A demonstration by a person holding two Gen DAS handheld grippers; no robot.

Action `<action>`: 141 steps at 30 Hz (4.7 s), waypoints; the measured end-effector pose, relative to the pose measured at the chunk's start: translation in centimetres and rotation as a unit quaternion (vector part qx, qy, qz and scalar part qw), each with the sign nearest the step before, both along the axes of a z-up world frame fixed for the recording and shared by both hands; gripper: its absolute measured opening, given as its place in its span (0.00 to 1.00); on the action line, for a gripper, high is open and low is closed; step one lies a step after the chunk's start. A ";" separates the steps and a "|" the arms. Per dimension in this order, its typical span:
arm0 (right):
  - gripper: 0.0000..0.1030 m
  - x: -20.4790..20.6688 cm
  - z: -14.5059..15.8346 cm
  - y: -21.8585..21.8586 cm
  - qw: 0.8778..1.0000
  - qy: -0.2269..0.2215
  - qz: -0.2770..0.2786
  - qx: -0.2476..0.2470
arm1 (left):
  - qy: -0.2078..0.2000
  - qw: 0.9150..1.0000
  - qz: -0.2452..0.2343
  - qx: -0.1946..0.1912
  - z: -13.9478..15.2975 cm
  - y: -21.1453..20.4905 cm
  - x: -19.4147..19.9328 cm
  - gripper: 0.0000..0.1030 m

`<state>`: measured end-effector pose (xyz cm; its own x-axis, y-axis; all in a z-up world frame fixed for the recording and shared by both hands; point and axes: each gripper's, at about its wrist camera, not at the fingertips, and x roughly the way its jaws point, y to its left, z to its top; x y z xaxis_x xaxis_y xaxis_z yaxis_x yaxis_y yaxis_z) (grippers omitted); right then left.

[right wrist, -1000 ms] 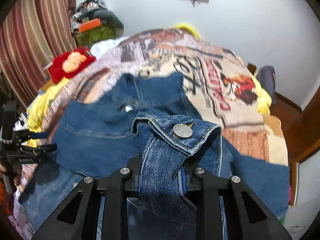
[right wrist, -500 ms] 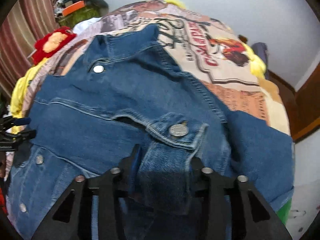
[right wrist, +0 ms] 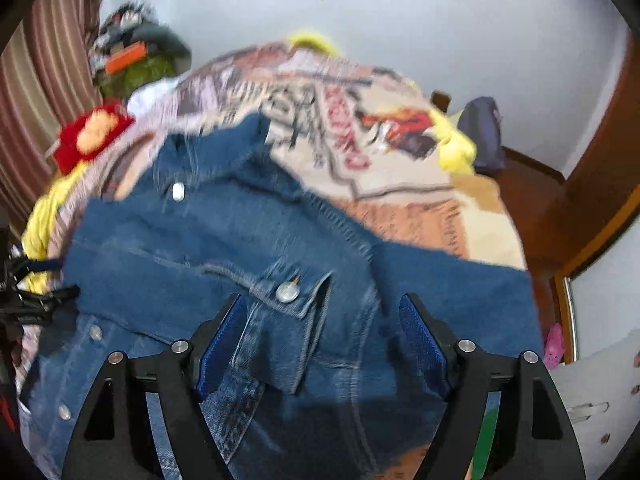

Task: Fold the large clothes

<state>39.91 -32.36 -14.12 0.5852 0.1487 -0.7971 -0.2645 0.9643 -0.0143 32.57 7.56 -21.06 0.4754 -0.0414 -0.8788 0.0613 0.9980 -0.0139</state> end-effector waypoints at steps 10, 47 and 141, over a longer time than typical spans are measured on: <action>0.75 -1.4 6.0 -9.0 0.989 -0.050 -0.093 0.101 | -0.111 0.992 -0.046 -0.046 8.6 -5.3 2.7 0.83; 0.35 4.5 -12.0 -24.9 0.906 0.095 -0.347 0.224 | 0.020 0.992 -0.093 -0.086 -1.1 -17.2 10.2 0.83; 0.11 -4.4 -6.2 -5.7 0.983 0.099 -0.073 0.135 | -0.248 0.963 -0.102 0.027 15.3 -16.6 4.3 0.07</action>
